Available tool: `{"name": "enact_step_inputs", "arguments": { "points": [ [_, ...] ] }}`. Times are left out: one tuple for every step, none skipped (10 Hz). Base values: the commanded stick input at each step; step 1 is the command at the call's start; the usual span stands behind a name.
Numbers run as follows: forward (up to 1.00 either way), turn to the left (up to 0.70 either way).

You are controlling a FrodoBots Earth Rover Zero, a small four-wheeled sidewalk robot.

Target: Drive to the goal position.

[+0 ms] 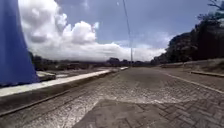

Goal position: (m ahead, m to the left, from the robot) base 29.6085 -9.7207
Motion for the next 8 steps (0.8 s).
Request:
{"name": "enact_step_inputs", "arguments": {
  "points": [
    [0.0,-0.42],
    [0.0,-0.07],
    [0.0,-0.42],
    [0.0,-0.01],
    [0.0,-0.44],
    [0.0,-0.06],
    [0.0,-0.42],
    [0.0,-0.45]
  ]
}}
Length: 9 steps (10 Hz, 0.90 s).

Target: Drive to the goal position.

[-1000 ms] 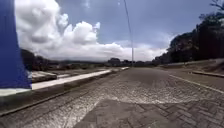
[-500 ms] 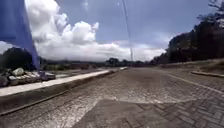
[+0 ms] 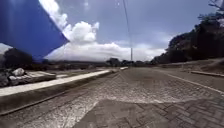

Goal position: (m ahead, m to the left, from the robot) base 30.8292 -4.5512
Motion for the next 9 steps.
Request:
{"name": "enact_step_inputs", "arguments": {
  "points": [
    [0.0,-0.45],
    [0.0,-0.45],
    [0.0,-0.45],
    [0.0,-0.45],
    [0.0,-0.45],
    [0.0,-0.45],
    [0.0,-0.45],
    [0.0,-0.44],
    [0.0,-0.02]
  ]
}}
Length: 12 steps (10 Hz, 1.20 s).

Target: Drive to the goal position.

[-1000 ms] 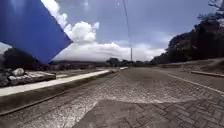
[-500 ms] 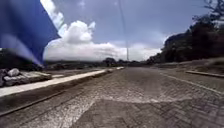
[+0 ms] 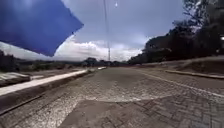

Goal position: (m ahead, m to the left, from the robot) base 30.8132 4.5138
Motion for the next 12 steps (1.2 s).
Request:
{"name": "enact_step_inputs", "arguments": {
  "points": [
    [0.0,-0.45],
    [0.0,-0.41],
    [0.0,-0.09],
    [0.0,0.0],
    [0.0,0.0],
    [0.0,0.0],
    [0.0,0.28],
    [0.0,0.45],
    [0.0,0.13],
    [0.0,0.33],
    [0.0,0.28],
    [0.0,0.04]
  ]
}}
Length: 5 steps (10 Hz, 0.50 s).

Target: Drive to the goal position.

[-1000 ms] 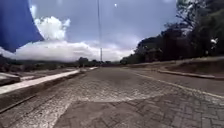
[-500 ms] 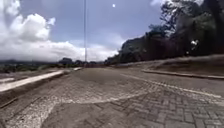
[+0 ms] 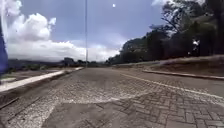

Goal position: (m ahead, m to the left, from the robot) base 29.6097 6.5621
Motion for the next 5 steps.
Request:
{"name": "enact_step_inputs", "arguments": {
  "points": [
    [0.0,0.37],
    [0.0,0.45],
    [0.0,0.08],
    [0.0,0.0],
    [0.32,0.0]
  ]
}}
